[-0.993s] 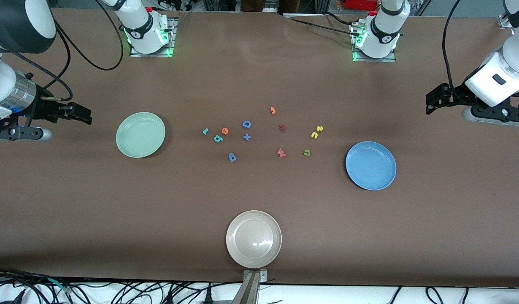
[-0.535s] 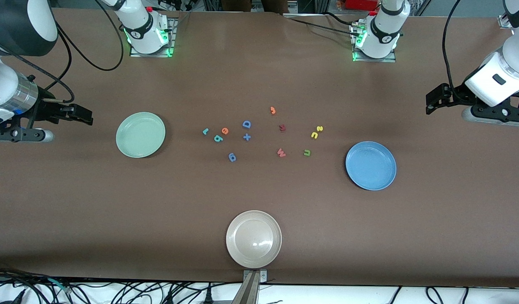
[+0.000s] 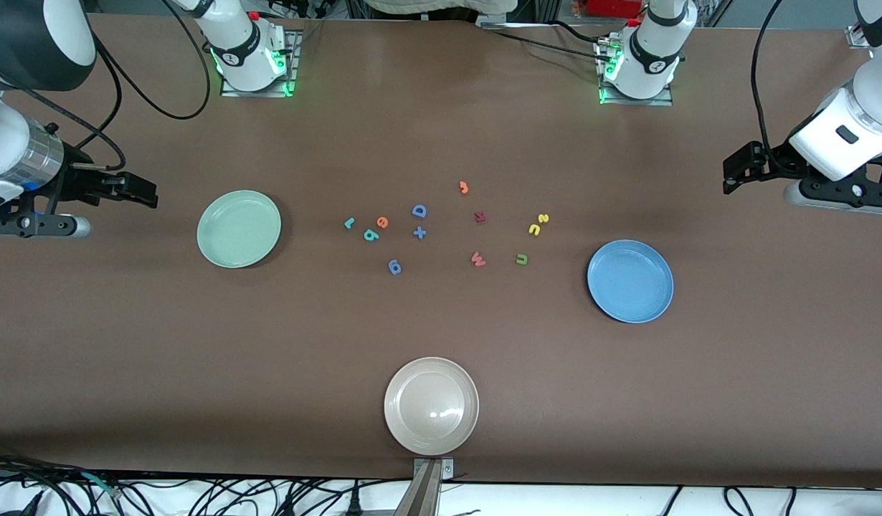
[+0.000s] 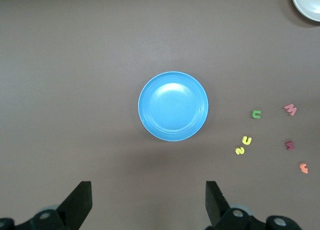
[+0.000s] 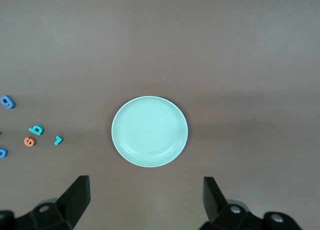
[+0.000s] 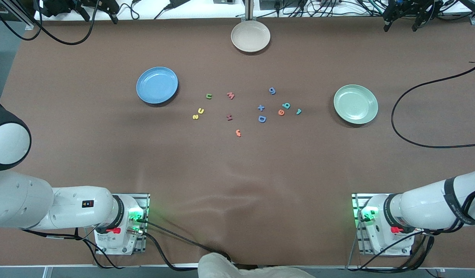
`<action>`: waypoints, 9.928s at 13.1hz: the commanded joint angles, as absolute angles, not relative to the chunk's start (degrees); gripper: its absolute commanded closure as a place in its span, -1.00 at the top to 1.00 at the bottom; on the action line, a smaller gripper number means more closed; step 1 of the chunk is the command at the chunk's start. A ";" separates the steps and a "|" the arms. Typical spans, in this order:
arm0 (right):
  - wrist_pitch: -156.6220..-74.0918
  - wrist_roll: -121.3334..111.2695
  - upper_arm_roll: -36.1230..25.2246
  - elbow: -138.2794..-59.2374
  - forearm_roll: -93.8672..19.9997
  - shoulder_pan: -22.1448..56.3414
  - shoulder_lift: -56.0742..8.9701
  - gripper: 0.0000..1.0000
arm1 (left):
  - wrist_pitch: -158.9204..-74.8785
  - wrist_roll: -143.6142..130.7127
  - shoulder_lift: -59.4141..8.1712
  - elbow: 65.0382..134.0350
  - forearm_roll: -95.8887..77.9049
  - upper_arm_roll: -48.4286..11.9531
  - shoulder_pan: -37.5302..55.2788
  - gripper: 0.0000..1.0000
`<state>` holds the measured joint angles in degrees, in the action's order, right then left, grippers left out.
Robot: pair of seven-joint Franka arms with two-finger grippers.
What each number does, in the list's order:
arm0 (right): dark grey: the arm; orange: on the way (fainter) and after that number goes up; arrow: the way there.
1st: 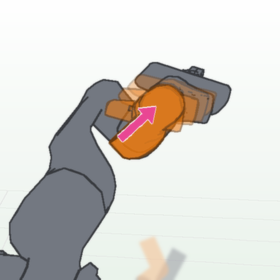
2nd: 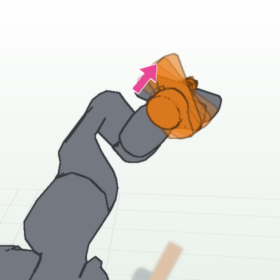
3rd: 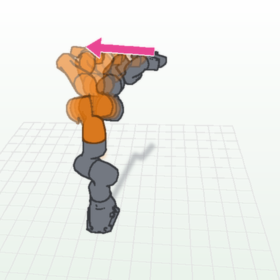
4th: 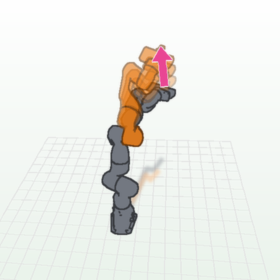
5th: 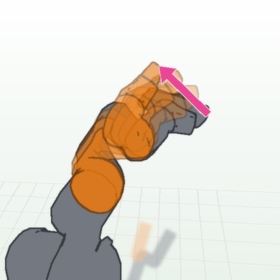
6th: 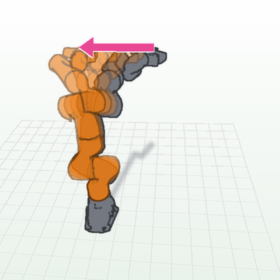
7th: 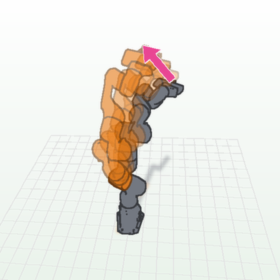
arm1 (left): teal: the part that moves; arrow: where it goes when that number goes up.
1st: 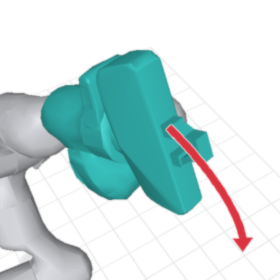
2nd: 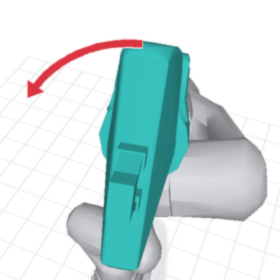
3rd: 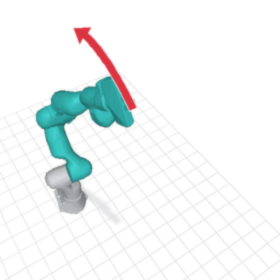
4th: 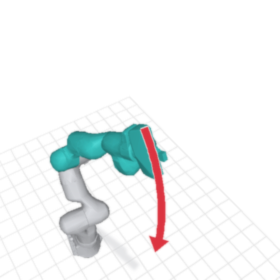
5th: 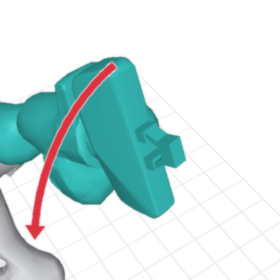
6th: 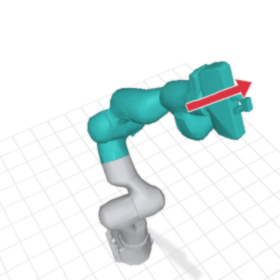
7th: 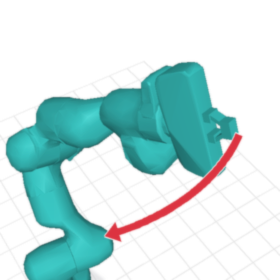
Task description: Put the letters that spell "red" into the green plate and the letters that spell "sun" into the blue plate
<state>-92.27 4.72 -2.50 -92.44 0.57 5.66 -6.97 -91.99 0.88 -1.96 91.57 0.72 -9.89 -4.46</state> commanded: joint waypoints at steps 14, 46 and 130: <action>-97.02 27.31 -1.58 -93.77 -6.33 16.25 -13.79 0.98 | -91.49 0.88 -1.49 91.14 0.26 -10.20 -4.83 1.00; -142.56 56.77 1.23 -121.38 -6.50 29.35 -27.77 0.91 | -91.58 0.88 -1.50 91.14 0.26 -10.20 -4.83 1.00; -134.02 56.51 -2.37 -106.78 -17.05 35.06 -34.19 0.93 | -127.44 -19.69 -30.76 107.84 20.92 -20.39 -4.04 -0.88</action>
<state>-131.12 56.06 -2.11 -105.29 -16.82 33.35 -33.96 -127.44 -20.67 -30.67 107.97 19.32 -20.28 -3.73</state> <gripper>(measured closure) 0.026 0.722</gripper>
